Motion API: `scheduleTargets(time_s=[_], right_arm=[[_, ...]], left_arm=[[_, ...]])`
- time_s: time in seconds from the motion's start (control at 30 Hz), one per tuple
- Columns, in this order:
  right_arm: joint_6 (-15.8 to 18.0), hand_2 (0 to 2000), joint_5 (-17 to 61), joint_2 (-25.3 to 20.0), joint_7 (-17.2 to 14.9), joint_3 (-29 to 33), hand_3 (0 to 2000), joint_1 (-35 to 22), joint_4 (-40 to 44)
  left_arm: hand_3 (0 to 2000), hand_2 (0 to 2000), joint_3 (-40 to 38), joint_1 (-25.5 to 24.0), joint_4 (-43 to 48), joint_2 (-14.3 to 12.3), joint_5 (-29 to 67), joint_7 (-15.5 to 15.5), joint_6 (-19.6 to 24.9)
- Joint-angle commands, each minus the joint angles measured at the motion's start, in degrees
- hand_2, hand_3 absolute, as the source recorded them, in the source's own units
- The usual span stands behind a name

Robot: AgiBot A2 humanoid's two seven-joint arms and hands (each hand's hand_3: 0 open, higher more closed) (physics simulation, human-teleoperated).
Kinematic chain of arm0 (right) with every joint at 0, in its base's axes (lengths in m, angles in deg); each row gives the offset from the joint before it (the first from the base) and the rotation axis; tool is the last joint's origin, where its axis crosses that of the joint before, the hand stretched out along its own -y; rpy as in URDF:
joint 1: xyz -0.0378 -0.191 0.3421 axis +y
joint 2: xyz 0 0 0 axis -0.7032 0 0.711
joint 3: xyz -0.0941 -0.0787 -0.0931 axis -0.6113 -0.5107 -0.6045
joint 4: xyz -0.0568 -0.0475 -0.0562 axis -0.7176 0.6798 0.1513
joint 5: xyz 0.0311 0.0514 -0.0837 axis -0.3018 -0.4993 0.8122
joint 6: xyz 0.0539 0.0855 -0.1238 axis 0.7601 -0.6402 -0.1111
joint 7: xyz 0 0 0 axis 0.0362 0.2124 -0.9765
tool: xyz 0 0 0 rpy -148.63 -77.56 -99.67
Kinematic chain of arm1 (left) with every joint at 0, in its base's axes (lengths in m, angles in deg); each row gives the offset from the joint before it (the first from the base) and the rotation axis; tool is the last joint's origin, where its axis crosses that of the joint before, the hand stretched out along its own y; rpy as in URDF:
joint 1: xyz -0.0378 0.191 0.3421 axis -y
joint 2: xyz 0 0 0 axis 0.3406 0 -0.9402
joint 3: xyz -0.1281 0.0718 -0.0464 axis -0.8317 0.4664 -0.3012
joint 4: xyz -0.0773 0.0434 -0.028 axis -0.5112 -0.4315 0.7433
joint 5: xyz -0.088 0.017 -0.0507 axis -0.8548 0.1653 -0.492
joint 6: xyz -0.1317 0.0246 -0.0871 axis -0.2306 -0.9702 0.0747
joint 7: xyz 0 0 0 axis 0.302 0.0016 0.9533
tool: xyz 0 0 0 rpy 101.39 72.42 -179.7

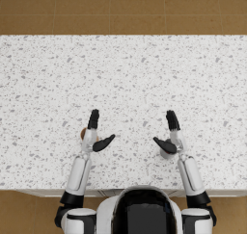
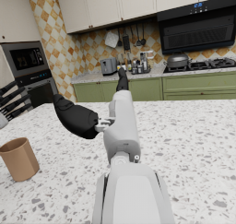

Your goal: Pick up two cups and pour the berry on the right into the cup on the left

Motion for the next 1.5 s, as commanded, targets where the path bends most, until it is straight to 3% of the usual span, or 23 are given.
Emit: scheduleTargets(time_s=[0.03,0.33,0.47,0.83,1.27,1.5], right_arm=[[-0.16,0,1.79,1.48,0.16,1.29,0,2.98,-3.18],[-0.53,0,16.63,3.7,0.54,6.36,0,10.91,-7.71],[-0.55,0,18.37,4.4,0.56,7.34,0,14.04,-7.32],[-0.55,0,18.98,5.45,0.56,10.53,0,21.49,-5.36],[-0.55,0,18.99,3.19,0.56,7.94,0,19.67,5.84],[1.54,0,18.95,1.68,0.86,7.52,0,18.03,11.75]], left_arm=[[0,0,-2.59,-2.03,0.19,0.68,1.79,-0.22,0.22],[0,0,-10.98,-8.7,2.83,0.96,16.62,-0.75,0.76],[0,0,-14.71,-12.35,2.38,0.63,18.36,-0.77,0.78],[0,0,-13.35,-20.16,1.31,-0.2,18.95,-0.78,0.78],[0,0,-11.03,-17.63,-5.26,-1.93,18.96,-0.78,0.78],[0,0,-10.52,-15.42,-9.39,-2.98,18.96,-0.79,0.7]])
